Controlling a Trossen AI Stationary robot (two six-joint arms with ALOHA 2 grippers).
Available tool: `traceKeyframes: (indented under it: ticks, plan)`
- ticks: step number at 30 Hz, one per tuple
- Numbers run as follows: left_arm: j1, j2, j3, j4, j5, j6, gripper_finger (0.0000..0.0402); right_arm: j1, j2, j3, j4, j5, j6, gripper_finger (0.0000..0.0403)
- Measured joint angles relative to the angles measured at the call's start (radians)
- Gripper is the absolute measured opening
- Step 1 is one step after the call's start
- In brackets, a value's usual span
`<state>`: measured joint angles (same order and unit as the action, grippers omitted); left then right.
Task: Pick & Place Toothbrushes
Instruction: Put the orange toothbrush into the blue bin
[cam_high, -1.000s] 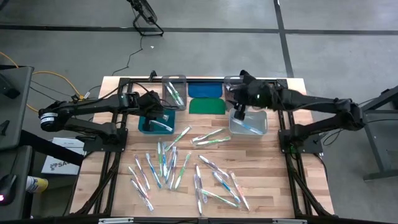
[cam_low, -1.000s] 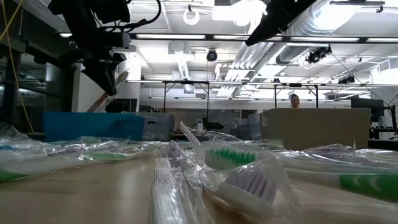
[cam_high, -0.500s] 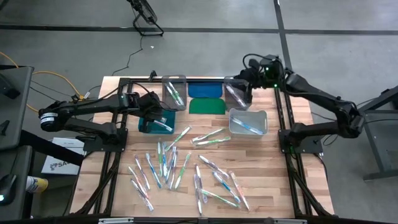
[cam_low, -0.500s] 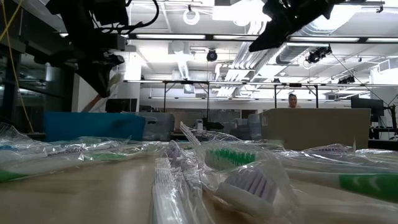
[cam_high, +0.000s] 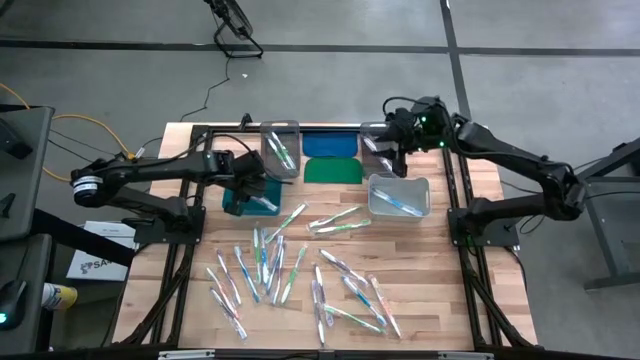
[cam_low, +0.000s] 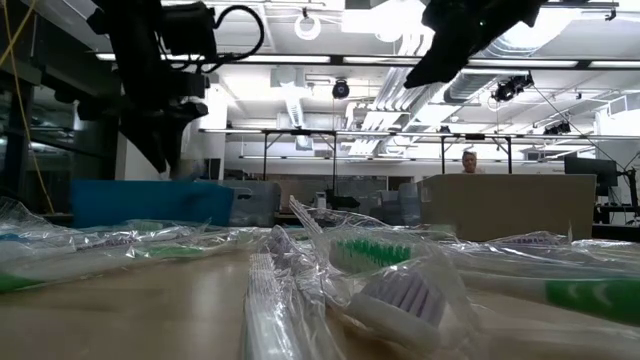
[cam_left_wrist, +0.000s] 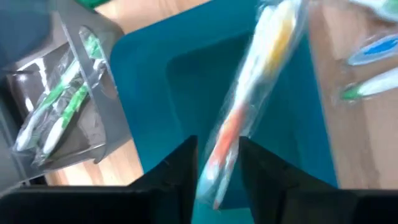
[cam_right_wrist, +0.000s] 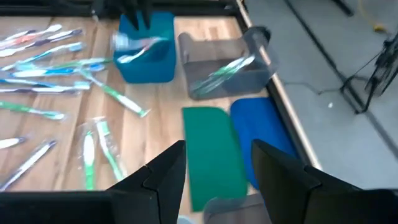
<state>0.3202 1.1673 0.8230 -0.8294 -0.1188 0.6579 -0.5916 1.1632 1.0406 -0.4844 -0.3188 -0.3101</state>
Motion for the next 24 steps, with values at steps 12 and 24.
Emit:
traceKeyframes:
  ticks: [12,24]
  plan:
    - [0.0,0.009,0.0,0.062,-0.012,-0.018,0.0151,0.286,-0.027,0.0,-0.224,0.203,0.355,0.0174]
    - [0.0,0.009,0.0,0.08,-0.014,-0.038,0.0152,0.717,-0.02,0.0,-0.439,0.494,1.017,0.0174]
